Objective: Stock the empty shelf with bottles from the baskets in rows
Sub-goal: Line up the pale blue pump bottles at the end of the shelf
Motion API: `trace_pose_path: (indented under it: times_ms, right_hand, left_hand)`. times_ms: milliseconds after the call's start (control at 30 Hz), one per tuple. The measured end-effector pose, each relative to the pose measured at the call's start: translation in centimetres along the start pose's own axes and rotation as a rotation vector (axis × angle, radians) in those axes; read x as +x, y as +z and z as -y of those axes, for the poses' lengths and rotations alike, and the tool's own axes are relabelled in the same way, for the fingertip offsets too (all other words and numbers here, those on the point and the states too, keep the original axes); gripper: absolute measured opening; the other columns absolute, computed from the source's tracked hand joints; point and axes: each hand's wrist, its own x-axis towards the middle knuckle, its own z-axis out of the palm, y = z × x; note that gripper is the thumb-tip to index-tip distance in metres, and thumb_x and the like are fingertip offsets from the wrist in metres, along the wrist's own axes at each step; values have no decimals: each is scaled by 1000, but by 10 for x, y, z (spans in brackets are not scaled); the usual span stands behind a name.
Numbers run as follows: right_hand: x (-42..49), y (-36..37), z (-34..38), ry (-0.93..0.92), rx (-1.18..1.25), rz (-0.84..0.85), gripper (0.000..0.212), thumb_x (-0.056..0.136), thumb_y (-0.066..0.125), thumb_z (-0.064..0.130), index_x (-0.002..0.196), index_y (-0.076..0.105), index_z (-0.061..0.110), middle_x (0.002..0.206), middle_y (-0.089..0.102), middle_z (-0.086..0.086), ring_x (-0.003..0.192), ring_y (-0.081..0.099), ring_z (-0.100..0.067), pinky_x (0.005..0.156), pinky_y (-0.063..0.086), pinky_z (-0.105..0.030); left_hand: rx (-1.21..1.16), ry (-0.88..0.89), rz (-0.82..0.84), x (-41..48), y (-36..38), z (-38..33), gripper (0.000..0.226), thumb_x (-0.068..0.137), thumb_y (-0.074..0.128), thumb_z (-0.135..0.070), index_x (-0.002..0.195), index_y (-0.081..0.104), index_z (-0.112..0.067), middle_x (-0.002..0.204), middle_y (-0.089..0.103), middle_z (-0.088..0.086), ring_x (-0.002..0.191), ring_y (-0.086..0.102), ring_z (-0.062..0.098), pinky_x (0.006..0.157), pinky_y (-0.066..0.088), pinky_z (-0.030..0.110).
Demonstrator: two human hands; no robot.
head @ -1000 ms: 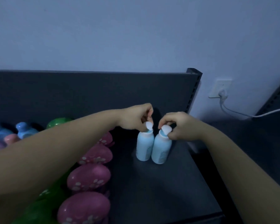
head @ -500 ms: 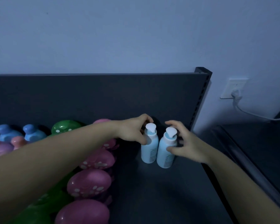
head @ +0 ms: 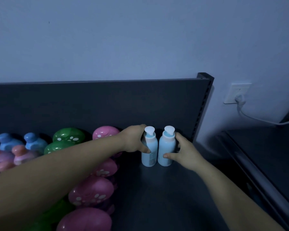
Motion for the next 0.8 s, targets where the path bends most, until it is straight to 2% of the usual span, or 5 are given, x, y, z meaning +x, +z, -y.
trace_pose_path:
  times_ms: [167, 333, 500, 700, 800]
  right_hand:
    - [10, 0, -3, -2, -30, -5, 68, 74, 83, 23, 129, 46, 40, 124, 58, 15, 112, 56, -8, 93, 46, -28]
    - [20, 4, -4, -4, -107, -46, 69, 72, 81, 30, 131, 45, 39, 125, 55, 9, 111, 56, -13, 98, 48, -40]
    - [29, 4, -1, 31, -155, -107, 66, 76, 79, 26, 132, 44, 31, 122, 55, 3, 110, 55, -17, 96, 47, -38]
    - [27, 5, -3, 53, -183, -123, 62, 77, 79, 27, 129, 45, 29, 121, 56, 1, 107, 56, -18, 92, 48, -36]
    - [29, 6, 1, 57, -191, -115, 62, 76, 80, 27, 128, 46, 28, 121, 56, 1, 107, 57, -18, 91, 48, -36]
  left_hand:
    - [23, -33, -33, -1, 4, 0, 55, 67, 87, -39, 106, 53, -21, 100, 61, -7, 91, 60, 15, 78, 50, 30]
    - [72, -107, -85, -1, -5, 9, 53, 68, 86, -40, 105, 55, -20, 100, 62, -6, 92, 60, 15, 79, 51, 31]
    - [74, -145, -125, 5, -10, 11, 52, 69, 87, -36, 106, 57, -16, 98, 61, -4, 93, 59, 17, 76, 47, 28]
    - [71, -162, -177, 10, 2, 9, 41, 72, 84, -32, 95, 54, -15, 96, 60, 0, 88, 58, 19, 71, 45, 28]
    - [109, -174, -163, 12, 0, 8, 42, 72, 83, -32, 97, 56, -12, 99, 60, 4, 89, 58, 20, 73, 49, 31]
